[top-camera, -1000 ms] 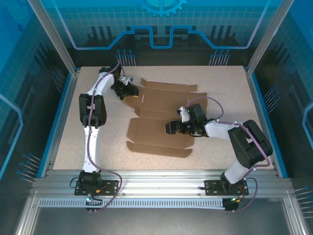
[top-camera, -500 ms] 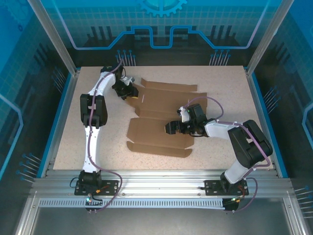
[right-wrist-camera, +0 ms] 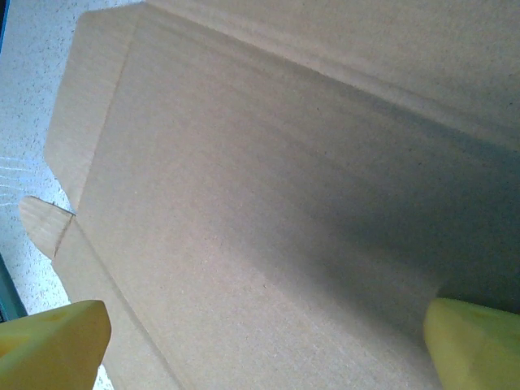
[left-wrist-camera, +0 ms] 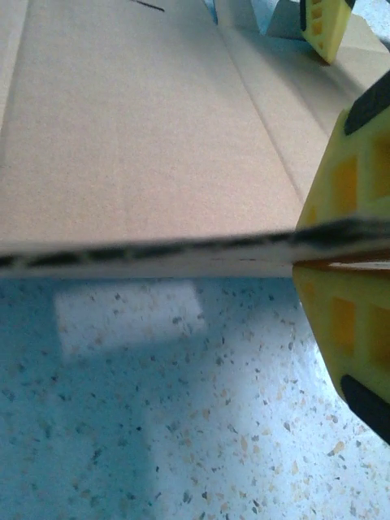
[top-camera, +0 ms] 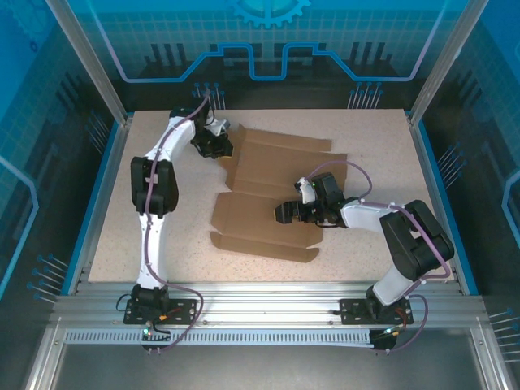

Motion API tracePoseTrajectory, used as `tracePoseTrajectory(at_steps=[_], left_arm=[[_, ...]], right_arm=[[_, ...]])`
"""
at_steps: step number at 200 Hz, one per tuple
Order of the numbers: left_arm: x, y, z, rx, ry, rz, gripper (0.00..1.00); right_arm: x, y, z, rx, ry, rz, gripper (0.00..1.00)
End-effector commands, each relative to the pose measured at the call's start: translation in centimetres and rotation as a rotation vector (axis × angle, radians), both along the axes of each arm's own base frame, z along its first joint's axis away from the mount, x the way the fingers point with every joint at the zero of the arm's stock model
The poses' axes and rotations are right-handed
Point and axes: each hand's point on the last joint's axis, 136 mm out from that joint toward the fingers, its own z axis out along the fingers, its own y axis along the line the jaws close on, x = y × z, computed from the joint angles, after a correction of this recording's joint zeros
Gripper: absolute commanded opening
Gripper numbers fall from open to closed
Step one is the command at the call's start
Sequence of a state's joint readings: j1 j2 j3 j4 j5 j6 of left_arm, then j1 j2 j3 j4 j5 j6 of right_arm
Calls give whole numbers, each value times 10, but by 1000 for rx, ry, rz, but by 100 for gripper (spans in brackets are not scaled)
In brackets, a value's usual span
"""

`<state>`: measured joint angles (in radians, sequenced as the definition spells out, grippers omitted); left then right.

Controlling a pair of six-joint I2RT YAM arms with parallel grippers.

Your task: Fold the paper box

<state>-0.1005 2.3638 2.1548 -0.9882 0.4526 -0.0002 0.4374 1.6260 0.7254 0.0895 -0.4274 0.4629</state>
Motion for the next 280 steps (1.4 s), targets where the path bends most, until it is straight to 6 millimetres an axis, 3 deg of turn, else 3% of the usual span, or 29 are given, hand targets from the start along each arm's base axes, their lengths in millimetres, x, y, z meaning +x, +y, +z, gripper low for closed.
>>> tracePoseTrajectory(at_steps=[1,74,139,200,280], left_arm=[[3,-3,29,-28,-89,3,13],[0,-11,52,-83,-232,52,9],[-7,-9,63,-127,-358,115,8],[-19,-12,62,-158,-444,143,9],[-39,-15,54,-141,-496,144,10]], right_arm=[[-15,-12,-12,-34,71,-11,100],[-15,-9,20,-17,6,30,99],[-41,0,35,-35,-20,102,92],[-71,8,8,-129,32,122,69],[-63,15,-11,-171,56,53,47]])
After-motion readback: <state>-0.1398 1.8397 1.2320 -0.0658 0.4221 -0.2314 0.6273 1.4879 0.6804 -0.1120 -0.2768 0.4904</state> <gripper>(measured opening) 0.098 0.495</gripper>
